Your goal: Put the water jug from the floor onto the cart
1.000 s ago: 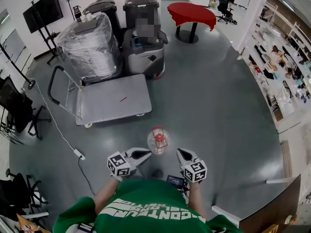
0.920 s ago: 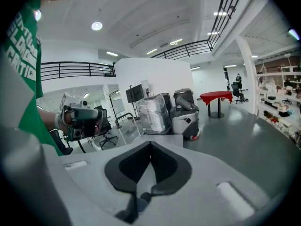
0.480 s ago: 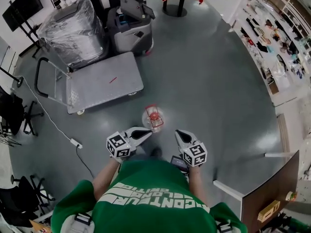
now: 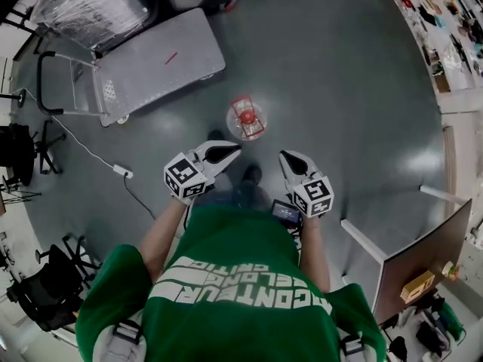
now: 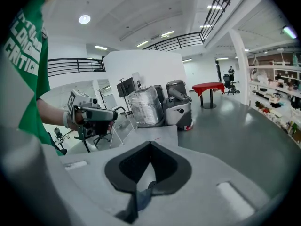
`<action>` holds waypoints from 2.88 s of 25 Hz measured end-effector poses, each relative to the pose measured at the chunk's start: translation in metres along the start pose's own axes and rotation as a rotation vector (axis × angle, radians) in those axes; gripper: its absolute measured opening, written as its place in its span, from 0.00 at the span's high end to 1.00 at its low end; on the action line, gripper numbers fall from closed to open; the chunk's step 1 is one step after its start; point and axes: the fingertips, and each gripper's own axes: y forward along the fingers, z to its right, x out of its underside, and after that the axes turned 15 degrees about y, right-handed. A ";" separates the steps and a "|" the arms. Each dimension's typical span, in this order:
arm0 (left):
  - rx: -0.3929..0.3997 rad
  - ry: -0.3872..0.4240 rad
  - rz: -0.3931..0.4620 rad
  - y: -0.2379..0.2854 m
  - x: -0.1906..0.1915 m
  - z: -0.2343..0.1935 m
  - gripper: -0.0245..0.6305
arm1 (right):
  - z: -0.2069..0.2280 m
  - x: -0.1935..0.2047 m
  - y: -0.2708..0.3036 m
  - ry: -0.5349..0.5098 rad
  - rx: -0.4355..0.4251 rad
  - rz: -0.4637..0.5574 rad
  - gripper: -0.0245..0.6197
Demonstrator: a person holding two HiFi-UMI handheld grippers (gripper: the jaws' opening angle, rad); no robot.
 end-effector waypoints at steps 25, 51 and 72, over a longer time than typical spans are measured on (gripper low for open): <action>0.141 -0.069 -0.213 0.067 0.182 -0.115 0.72 | 0.091 0.079 0.173 -0.039 0.076 -0.141 0.97; 0.139 -0.073 -0.328 0.108 0.307 -0.221 0.72 | 0.178 0.216 0.232 0.123 0.353 -0.378 0.81; 0.207 -0.087 -0.662 0.164 0.403 -0.287 0.64 | 0.218 0.298 0.265 0.470 0.615 -0.530 0.69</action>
